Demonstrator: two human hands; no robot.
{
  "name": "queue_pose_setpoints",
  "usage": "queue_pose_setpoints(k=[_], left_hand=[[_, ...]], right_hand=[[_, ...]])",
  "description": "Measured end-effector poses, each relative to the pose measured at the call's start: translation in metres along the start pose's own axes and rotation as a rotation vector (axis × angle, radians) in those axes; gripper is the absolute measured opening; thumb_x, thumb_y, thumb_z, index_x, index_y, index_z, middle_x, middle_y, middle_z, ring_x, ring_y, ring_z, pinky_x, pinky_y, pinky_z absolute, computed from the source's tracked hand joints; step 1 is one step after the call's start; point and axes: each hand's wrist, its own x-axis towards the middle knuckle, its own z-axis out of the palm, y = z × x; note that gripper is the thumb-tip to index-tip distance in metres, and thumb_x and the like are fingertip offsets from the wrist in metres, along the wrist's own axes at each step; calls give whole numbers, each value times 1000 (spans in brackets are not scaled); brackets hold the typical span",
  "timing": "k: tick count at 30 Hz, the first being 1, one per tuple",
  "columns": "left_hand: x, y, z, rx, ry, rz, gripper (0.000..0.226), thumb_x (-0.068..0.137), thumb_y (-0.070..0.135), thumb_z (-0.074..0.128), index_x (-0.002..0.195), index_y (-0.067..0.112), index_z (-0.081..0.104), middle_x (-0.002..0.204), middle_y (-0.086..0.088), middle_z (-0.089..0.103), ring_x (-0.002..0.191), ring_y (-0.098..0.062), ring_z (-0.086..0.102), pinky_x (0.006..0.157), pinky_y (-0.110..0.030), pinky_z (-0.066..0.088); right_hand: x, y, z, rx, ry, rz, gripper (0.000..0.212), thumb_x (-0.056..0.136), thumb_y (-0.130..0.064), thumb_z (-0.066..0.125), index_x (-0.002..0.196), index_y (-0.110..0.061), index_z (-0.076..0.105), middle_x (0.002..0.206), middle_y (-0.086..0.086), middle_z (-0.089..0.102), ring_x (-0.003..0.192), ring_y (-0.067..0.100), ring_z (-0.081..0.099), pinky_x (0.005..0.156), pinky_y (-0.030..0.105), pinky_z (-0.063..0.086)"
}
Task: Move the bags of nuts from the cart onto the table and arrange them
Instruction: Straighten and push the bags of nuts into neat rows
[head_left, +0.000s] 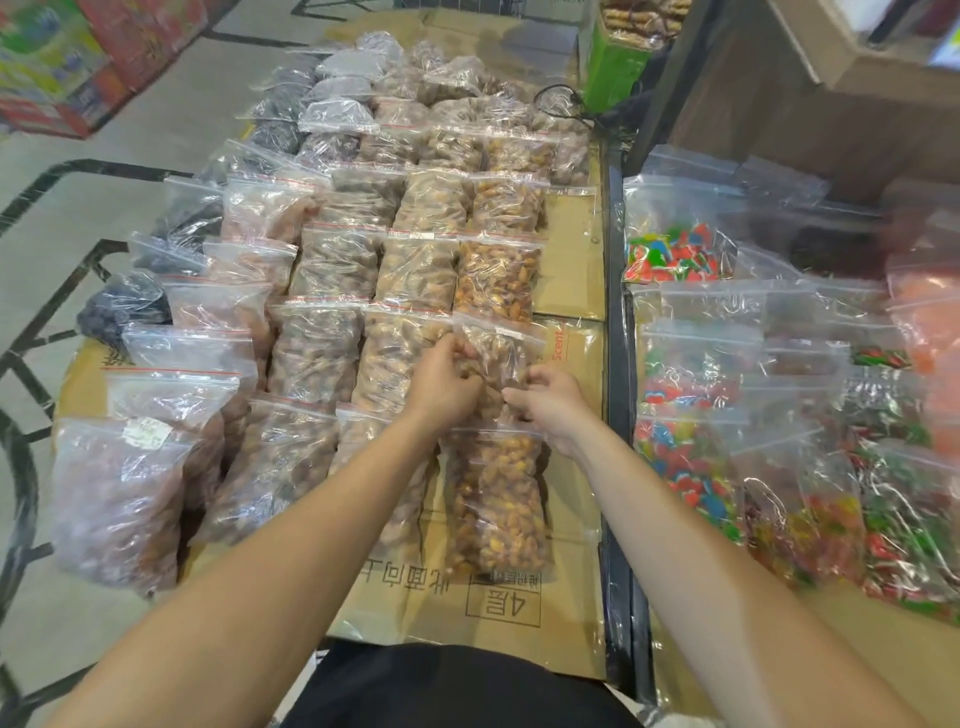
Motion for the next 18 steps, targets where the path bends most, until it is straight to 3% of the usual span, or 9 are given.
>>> queue_pose_setpoints(k=[1,3,7,11,14,16,18], left_hand=[[1,-1,-2,40,-17,20,28,84,-5,60,101,15,53,95,4,56,74,-5,57,52,-14,45],[1,-6,-6,157,-67,46,32,86,1,66,113,11,53,103,2,57,80,-6,55,58,-10,41],[-1,-10,-5,431,-180,146,36,94,16,62,129,11,51,125,-11,54,105,-27,56,87,-36,48],[-8,-19,3,614,-142,229,22,98,11,52,119,9,48,132,-20,40,96,-36,56,84,-47,54],[-12,-26,1,706,-79,362,29,93,9,60,120,11,49,127,-19,42,109,-39,49,83,-48,54],[-11,-29,-3,786,-83,442,32,93,12,63,124,14,54,122,-16,51,111,-36,51,81,-46,54],[-8,-33,-9,870,-74,472,28,95,15,60,123,16,62,118,-10,58,112,-34,54,83,-43,51]], right_hand=[[1,1,2,1,-7,-7,28,90,0,74,114,-10,63,109,11,74,95,22,73,85,43,63],[-1,2,3,-44,-2,-44,33,89,-7,78,117,-11,61,108,4,72,97,19,71,87,40,62],[-7,2,6,-259,71,-215,32,88,-19,80,114,-21,61,101,-14,65,94,9,65,75,23,52],[-12,1,11,-309,145,-321,49,91,-22,78,136,-17,58,121,-8,62,113,8,57,90,21,44],[-19,5,8,-284,166,-347,56,91,-19,78,141,-18,52,115,-12,58,106,6,62,78,8,44],[-25,8,8,-479,104,-422,61,92,-21,76,146,-22,48,123,-9,57,109,7,60,87,17,49],[-28,12,9,-762,28,-495,60,97,-30,70,151,-28,45,140,-1,53,125,17,56,102,32,48]])
